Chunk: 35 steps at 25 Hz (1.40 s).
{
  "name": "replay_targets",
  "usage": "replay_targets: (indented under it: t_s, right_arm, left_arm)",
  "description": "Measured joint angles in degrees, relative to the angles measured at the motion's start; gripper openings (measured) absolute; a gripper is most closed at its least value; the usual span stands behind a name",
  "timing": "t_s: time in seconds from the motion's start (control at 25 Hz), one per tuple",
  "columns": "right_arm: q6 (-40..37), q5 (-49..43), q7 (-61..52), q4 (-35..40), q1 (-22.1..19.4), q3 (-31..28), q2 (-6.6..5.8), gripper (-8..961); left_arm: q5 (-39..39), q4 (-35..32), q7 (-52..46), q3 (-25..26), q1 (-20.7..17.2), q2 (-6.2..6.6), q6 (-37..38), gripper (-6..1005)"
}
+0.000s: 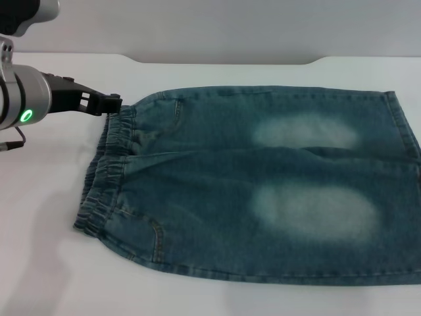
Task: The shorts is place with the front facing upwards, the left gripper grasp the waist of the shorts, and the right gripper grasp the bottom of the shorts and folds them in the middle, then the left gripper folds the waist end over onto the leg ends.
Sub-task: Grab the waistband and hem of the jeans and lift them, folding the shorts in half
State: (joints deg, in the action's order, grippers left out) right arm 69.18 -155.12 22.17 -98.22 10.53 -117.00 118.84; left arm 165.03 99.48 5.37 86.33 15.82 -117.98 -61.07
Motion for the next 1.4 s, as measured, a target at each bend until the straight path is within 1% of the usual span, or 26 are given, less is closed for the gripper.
replay_targets:
  t_s: [0.2, 0.36, 0.56, 0.76, 1.04, 1.24, 1.4]
  right_arm:
    - [4.4, -0.2, -1.1, -3.1, -1.2, 2.8, 0.08, 696]
    - [6.9, -0.3, -1.9, -5.9, -2.7, 4.3, 0.14, 696]
    - [8.8, -2.4, -2.5, -7.2, -4.0, 4.9, 0.16, 691]
    - [8.1, -3.1, -2.6, -6.5, -5.6, 5.2, 0.3, 690]
    - [7.5, -3.0, -2.7, -4.3, -6.4, 6.3, 0.43, 690]
    - [7.2, -2.9, -3.0, -2.5, -7.0, 7.5, 0.52, 690]
    - [6.9, -2.7, -3.6, -2.7, -7.3, 7.6, 0.53, 690]
  left_arm:
    - [0.1, -0.1, 0.0, 0.1, 0.4, 0.02, -0.6, 752]
    - [0.5, -0.1, 0.0, 0.1, 1.2, 0.18, -3.4, 749]
    - [0.5, 1.1, 0.0, 0.1, 1.7, 0.13, -7.8, 745]
    - [0.6, 1.4, -0.5, 0.0, 2.4, 0.05, -13.5, 742]
    - [0.6, 1.5, 0.1, 0.1, 4.1, 0.24, -20.9, 736]
    - [0.6, 0.6, -0.1, -0.3, 4.5, 0.13, -22.7, 733]
    - [0.6, -0.3, -0.4, -0.2, 5.1, 0.12, -23.7, 730]
